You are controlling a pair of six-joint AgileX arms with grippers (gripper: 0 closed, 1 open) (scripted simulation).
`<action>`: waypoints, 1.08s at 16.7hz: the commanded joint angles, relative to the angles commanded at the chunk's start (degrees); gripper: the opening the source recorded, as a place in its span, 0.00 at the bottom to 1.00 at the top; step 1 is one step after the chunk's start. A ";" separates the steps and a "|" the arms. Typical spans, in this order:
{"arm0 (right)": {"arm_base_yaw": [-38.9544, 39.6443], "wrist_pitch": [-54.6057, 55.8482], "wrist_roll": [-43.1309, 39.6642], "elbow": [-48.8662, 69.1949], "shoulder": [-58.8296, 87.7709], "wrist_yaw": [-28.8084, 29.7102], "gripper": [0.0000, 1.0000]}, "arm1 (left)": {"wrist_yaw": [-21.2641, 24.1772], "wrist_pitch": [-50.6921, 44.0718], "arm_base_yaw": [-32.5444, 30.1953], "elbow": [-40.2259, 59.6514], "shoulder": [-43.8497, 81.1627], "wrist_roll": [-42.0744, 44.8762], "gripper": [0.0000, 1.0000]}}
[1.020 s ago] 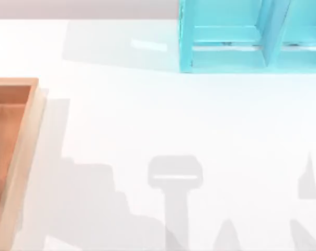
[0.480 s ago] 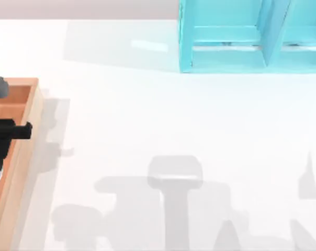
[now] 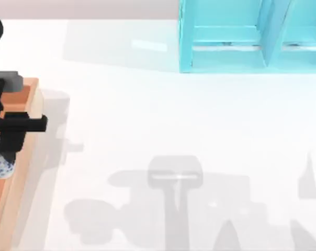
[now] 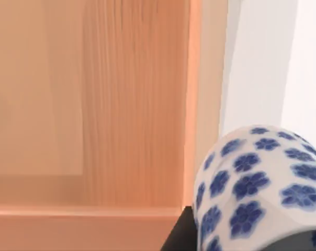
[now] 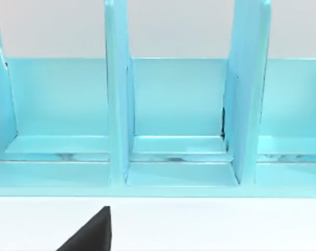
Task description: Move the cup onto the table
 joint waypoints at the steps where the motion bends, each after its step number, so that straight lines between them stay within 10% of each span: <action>1: 0.00 0.00 0.00 0.00 0.00 0.00 1.00 | -0.01 -0.29 -2.48 1.65 1.56 -2.48 0.00; 9: 0.00 0.00 0.00 0.00 0.00 0.00 1.00 | -0.16 -1.20 -29.48 15.96 14.66 -29.04 0.00; 18: 0.00 0.00 0.00 0.00 0.00 0.00 1.00 | -0.14 0.14 -32.54 16.66 16.12 -32.30 0.00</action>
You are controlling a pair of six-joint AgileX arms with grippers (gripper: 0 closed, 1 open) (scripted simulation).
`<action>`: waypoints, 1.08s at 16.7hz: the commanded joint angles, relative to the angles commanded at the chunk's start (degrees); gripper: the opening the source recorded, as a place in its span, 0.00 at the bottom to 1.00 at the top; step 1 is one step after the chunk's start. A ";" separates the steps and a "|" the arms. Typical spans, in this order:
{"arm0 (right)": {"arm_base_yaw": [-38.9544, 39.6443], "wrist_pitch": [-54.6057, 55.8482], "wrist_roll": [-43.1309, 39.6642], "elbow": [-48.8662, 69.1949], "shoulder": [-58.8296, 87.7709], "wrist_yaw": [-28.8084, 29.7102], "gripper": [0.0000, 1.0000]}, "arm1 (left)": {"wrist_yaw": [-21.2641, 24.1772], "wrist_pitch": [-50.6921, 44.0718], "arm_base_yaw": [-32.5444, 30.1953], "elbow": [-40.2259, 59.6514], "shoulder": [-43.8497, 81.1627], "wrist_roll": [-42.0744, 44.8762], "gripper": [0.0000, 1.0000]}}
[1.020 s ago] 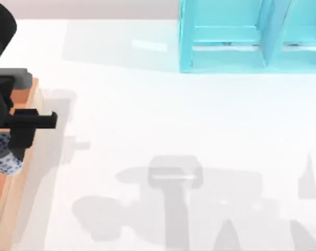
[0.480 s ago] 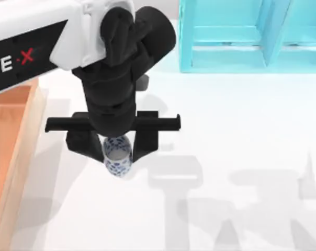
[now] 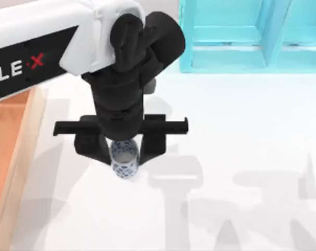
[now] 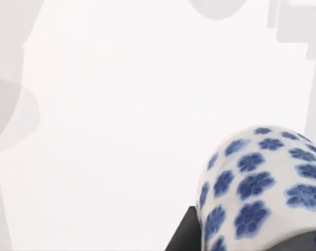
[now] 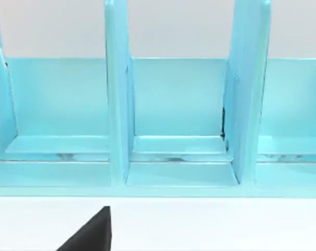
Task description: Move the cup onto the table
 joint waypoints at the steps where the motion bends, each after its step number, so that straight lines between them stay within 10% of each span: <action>1: 0.00 0.00 0.00 0.00 0.00 0.00 1.00 | -0.01 1.40 0.01 -1.27 0.21 0.04 0.00; 11: 0.00 0.00 0.00 0.00 0.00 0.00 1.00 | -0.04 13.33 -0.03 -10.82 2.43 0.20 0.00; 18: 0.00 0.00 0.00 0.00 0.00 0.00 1.00 | -0.04 13.33 -0.03 -10.82 2.43 0.20 0.53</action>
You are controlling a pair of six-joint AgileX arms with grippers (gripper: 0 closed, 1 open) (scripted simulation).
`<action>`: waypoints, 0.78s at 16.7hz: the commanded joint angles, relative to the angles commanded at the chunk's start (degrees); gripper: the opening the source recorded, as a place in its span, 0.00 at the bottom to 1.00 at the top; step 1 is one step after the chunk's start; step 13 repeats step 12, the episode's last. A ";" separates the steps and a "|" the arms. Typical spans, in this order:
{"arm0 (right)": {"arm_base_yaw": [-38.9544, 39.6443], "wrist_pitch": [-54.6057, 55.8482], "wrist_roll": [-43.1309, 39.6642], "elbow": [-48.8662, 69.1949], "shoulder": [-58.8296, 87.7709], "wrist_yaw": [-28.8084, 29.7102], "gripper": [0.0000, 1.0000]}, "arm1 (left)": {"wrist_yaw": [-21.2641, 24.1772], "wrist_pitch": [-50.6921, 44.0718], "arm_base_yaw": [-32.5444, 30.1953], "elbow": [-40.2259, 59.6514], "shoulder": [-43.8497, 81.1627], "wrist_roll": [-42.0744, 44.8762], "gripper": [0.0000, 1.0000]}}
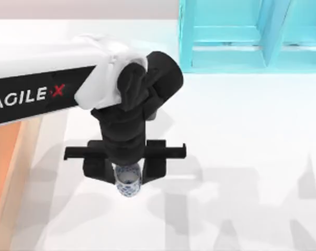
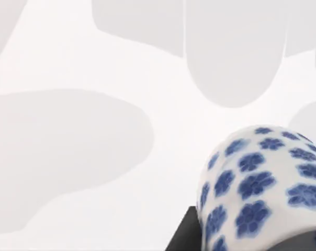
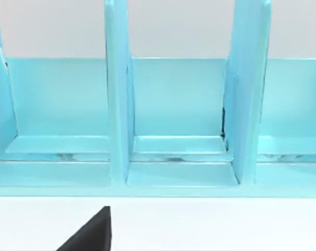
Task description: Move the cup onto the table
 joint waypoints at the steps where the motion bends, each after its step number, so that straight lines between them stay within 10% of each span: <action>1: 0.00 0.00 0.00 0.00 0.00 0.00 1.00 | 0.00 0.00 0.00 0.00 0.00 0.00 0.60; 6: 0.00 0.00 0.00 0.00 0.00 0.00 1.00 | 0.00 0.00 0.00 0.00 0.00 0.00 0.98; 13: 0.00 0.00 0.00 0.00 0.00 0.00 1.00 | 0.00 0.00 0.00 0.00 0.00 0.00 1.00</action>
